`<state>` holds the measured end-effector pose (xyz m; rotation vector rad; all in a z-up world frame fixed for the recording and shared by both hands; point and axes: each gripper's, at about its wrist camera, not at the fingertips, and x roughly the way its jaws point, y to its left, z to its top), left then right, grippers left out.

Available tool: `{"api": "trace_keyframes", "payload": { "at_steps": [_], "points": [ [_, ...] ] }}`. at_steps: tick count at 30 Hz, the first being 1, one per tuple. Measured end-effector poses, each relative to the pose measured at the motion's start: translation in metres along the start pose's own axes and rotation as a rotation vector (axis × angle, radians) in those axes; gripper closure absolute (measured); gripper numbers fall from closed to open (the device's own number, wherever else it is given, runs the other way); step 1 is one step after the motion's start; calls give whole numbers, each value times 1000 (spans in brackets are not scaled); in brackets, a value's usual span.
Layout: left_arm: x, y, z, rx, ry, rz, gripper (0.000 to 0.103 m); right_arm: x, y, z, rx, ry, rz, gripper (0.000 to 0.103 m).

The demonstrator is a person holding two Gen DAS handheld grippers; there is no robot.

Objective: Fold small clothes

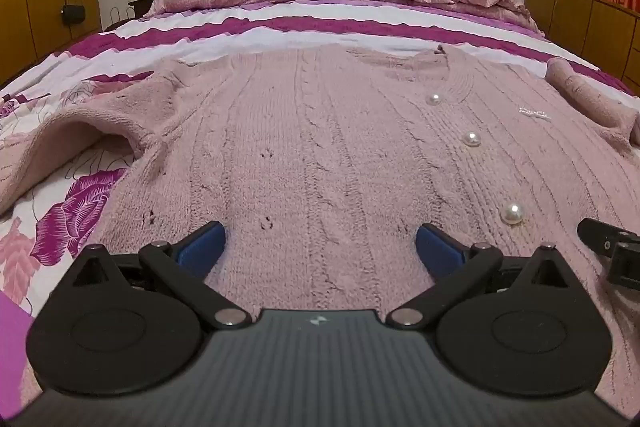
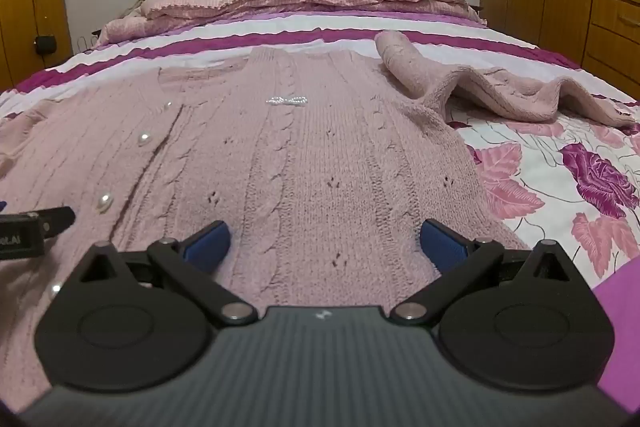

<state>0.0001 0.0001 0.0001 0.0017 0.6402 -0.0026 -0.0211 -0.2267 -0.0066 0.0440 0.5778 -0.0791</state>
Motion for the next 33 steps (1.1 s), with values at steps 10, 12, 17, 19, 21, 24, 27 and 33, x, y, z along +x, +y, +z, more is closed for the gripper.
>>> {"api": "trace_keyframes", "payload": {
  "at_steps": [10,12,17,19,21,24,27,33],
  "points": [
    [-1,-1,2,1,-4,1,0,0,0,-1,2,-9,1,0],
    [-1,-1,2,-1,-4,1,0,0,1,-1,1,-10,1,0],
    [-3,-3,1,1,-9,1,0,0,1,-1,-1,-9,-1,0],
    [-3,-3,1,2,-9,1,0,0,1,-1,-1,-9,-1,0],
    [-3,-3,1,2,-10,1,0,0,1,-1,-1,-10,-1,0],
    [-3,-3,1,2,-11,1,0,1,1,-1,-2,-9,-1,0],
    [-3,-3,1,2,-11,2,0,0,0,-1,-1,-11,-1,0],
    [-3,-3,1,3,-12,2,0,0,0,-1,-1,-12,-1,0]
  ]
}}
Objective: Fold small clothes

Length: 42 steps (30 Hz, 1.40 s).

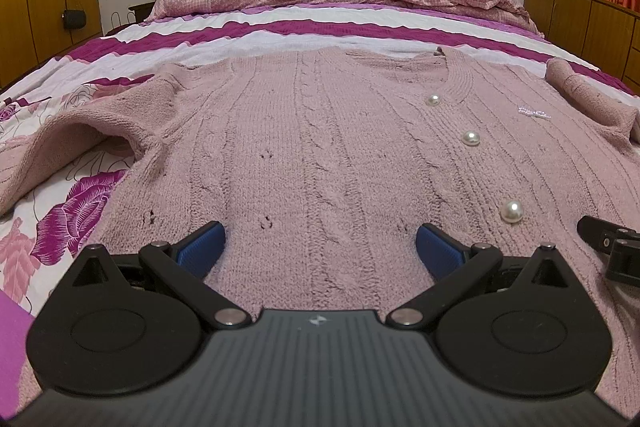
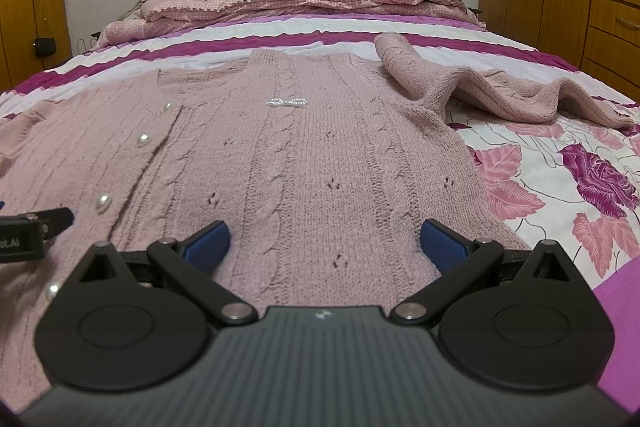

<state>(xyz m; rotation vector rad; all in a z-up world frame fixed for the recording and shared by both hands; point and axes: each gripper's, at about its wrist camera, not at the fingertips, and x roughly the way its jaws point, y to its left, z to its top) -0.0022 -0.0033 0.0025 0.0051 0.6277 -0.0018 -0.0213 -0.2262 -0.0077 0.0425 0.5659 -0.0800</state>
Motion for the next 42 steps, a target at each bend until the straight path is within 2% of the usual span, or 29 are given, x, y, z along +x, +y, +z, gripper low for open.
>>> {"api": "trace_keyframes", "payload": {
  "at_steps": [32,38,42],
  "points": [
    [-1,2,-1,2,1,2,0,0,-4,0,20,5,13,0],
    [-3,2,5,4,11,4,0,1,-5,4,24,26,17,0],
    [-3,3,13,6,47,-1,0,0,-11,16,42,78,49,0]
  ]
}}
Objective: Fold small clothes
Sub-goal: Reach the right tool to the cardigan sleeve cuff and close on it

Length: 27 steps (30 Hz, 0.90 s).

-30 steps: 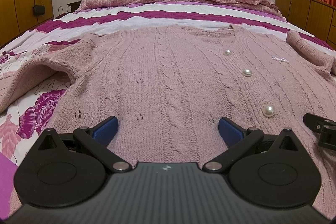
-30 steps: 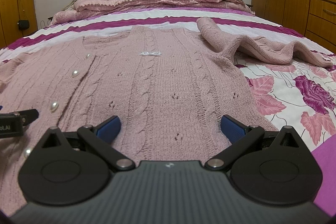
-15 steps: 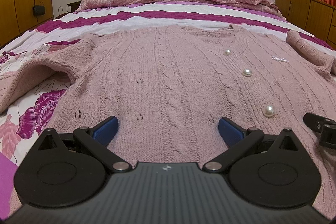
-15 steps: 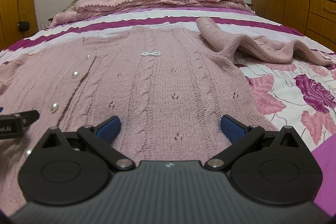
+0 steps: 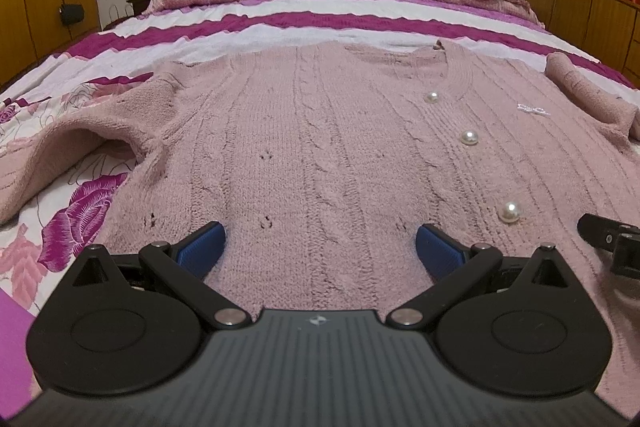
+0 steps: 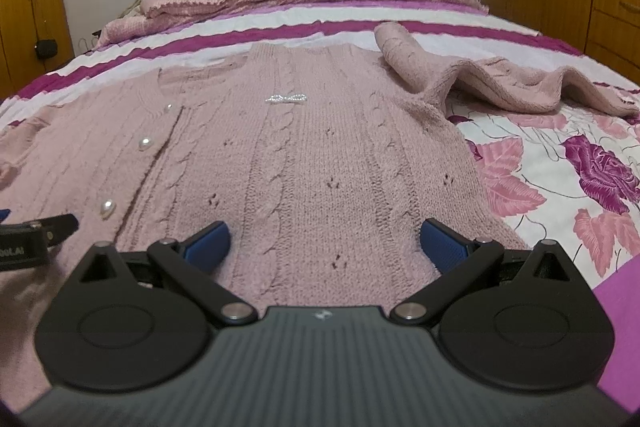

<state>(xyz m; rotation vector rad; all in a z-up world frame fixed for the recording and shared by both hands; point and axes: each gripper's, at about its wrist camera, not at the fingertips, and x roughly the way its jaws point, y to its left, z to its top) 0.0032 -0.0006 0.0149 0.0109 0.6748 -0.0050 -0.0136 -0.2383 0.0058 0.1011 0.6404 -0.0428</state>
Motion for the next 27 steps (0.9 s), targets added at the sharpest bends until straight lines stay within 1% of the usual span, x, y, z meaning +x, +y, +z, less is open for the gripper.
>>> {"api": "trace_keyframes", "payload": {
  "at_steps": [4,6,8,12,14,16,20,23,24,27],
  "points": [
    [-3,2,14,-9,43,-8,0,-10,-20,16,62,32,93,0],
    [-8,3,19,-27,53,-16,0,-16,-31,23,82,33,120,0],
    [-13,2,23,-40,48,-28,0,-23,-49,35,107,17,133,0],
    [-20,-3,37,-68,46,-35,0,-28,-95,56,181,-12,128,0],
    [-22,-7,43,-81,47,-39,0,-26,-125,67,228,-28,109,0],
    [-24,-10,49,-91,50,-35,0,-22,-153,76,271,-40,70,0],
    [-23,-14,55,-110,68,-23,0,-5,-198,88,316,-56,9,0],
    [-18,-16,54,-106,83,8,0,15,-231,92,377,-61,-50,0],
    [-16,-16,53,-98,91,22,0,23,-242,93,416,-62,-65,0],
    [-10,-14,47,-85,110,55,0,39,-271,92,520,-70,-73,0]
  ]
}}
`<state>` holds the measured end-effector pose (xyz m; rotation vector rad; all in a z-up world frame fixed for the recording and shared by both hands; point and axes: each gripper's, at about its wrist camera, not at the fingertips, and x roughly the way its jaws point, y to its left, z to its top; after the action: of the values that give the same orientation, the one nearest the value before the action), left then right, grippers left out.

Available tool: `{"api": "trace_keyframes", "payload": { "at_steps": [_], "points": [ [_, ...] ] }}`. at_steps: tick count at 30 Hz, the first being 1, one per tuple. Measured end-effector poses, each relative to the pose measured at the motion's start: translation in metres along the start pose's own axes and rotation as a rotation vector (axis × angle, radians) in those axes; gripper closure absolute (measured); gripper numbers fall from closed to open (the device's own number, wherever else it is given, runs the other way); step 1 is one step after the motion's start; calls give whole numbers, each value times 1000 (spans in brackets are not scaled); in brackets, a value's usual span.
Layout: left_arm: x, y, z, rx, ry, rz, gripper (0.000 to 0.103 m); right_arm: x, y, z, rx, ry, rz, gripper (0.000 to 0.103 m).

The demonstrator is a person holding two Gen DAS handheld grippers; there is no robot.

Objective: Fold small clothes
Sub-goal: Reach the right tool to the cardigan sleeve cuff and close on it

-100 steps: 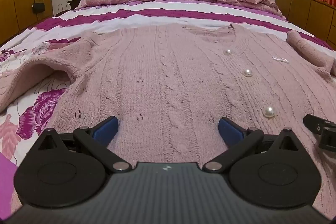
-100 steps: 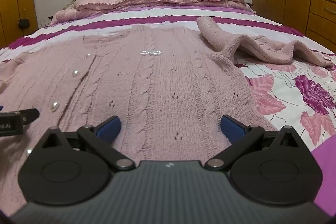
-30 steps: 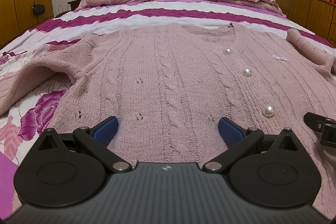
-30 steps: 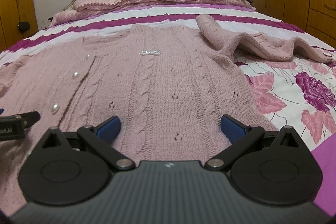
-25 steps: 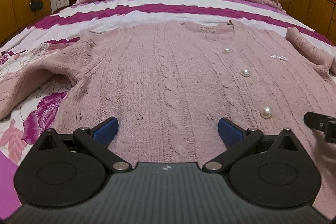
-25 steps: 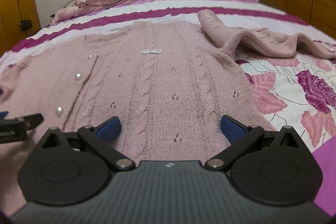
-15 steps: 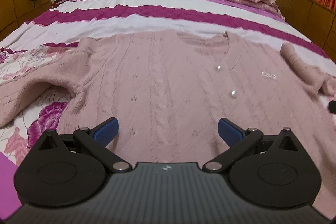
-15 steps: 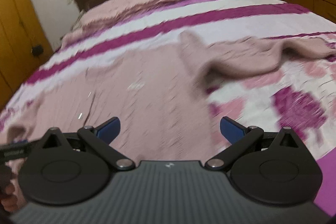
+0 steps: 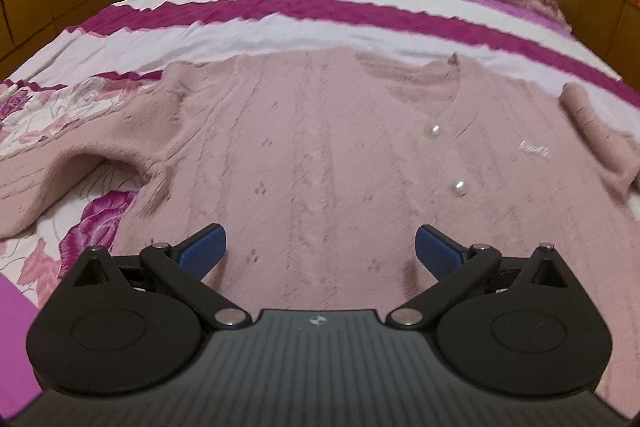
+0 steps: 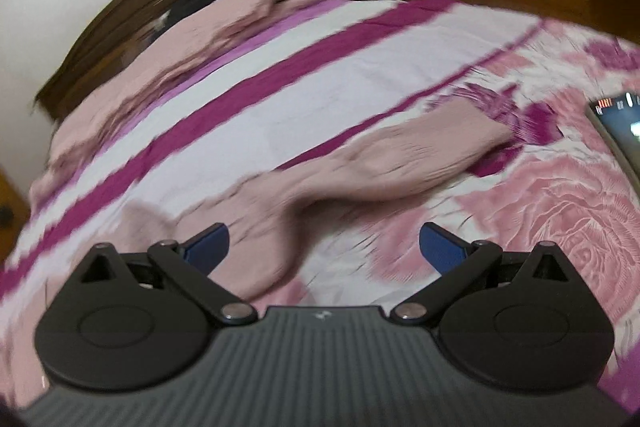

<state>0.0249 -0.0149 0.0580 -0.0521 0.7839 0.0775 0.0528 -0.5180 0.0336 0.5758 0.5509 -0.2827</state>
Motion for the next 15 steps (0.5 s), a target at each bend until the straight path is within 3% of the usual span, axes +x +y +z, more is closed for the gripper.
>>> {"api": "trace_keyframes", "payload": {
  "at_steps": [6,11,15],
  "points": [
    [5,7,-4,8,12,44,0,31,-20,14,111,-49,23,0],
    [9,6,-4,-6,28,42,0,50,-35,24,275,-106,54,0],
    [11,2,-6,-1,39,29,0,64,-36,34,271,-122,73,2]
  ]
}}
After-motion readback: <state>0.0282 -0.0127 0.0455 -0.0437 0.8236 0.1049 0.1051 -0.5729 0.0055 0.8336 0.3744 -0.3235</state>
